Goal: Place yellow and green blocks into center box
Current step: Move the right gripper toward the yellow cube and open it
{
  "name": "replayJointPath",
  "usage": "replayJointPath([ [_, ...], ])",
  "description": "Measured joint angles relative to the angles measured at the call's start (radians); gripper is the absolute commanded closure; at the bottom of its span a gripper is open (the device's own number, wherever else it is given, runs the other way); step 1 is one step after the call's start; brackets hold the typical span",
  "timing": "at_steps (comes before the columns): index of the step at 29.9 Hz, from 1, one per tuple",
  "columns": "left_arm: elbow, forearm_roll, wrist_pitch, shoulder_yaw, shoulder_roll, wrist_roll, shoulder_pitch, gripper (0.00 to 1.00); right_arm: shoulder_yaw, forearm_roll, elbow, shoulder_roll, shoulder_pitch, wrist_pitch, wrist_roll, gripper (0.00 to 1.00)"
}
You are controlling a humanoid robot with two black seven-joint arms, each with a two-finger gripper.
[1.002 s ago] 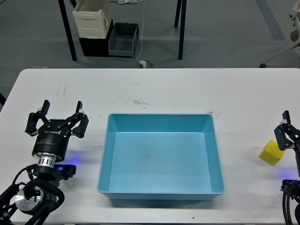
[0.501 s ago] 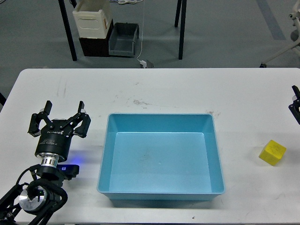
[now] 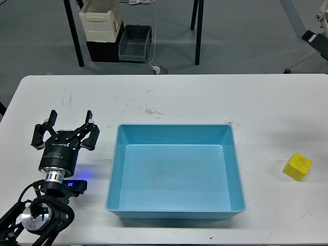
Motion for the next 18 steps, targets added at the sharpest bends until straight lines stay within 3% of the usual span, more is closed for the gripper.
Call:
replayJointPath([
  [2, 0.000, 0.000, 0.000, 0.001, -0.001, 0.000, 0.000, 0.00, -0.169, -0.076, -0.034, -0.040, 0.116, 0.000, 0.154, 0.00],
  [3, 0.000, 0.000, 0.000, 0.001, -0.001, 0.000, 0.000, 0.00, -0.249, -0.102, -0.043, -0.059, 0.168, 0.000, 0.200, 0.00],
  [5, 0.000, 0.000, 0.001, 0.001, -0.001, 0.000, 0.000, 0.00, -0.392, -0.144, -0.049, -0.100, 0.261, 0.000, 0.239, 0.00],
  [11, 0.001, 0.000, 0.003, 0.001, 0.000, 0.000, 0.000, 0.00, -0.714, -0.318, -0.044, -0.174, 0.466, 0.008, 0.255, 0.01],
  [18, 0.002, 0.000, 0.015, 0.000, 0.003, -0.001, -0.001, 0.00, -0.847, -0.455, -0.044, -0.178, 0.517, 0.135, 0.255, 0.00],
])
